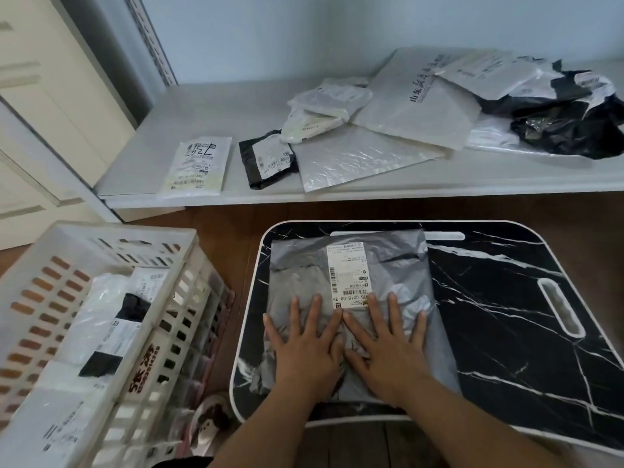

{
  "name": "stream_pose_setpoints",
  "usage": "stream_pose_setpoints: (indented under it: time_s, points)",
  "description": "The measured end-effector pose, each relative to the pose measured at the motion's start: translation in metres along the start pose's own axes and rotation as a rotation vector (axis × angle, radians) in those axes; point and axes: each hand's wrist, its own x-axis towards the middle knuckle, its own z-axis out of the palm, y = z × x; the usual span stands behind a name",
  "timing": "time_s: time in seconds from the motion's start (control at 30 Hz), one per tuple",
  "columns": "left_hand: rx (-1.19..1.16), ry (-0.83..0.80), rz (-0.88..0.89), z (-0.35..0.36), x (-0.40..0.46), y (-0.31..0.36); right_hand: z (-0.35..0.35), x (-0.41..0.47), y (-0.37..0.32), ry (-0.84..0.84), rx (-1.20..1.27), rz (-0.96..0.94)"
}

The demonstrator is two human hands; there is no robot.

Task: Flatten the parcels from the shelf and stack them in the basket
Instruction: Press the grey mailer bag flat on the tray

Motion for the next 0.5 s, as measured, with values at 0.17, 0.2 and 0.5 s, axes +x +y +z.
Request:
stream_pose_setpoints:
  time_s: [0.17, 0.2, 0.5]
  points:
    - [-0.033, 0.048, 0.0, 0.011, 0.014, -0.003, 0.001, 0.015, 0.007, 0.009, -0.048, -0.026]
    - [-0.037, 0.061, 0.005, 0.013, 0.014, -0.004, 0.003, 0.016, 0.008, 0.03, -0.058, -0.041]
    - [-0.058, 0.123, 0.027, 0.02, 0.015, -0.004, 0.006, 0.016, 0.011, 0.038, -0.041, -0.069]
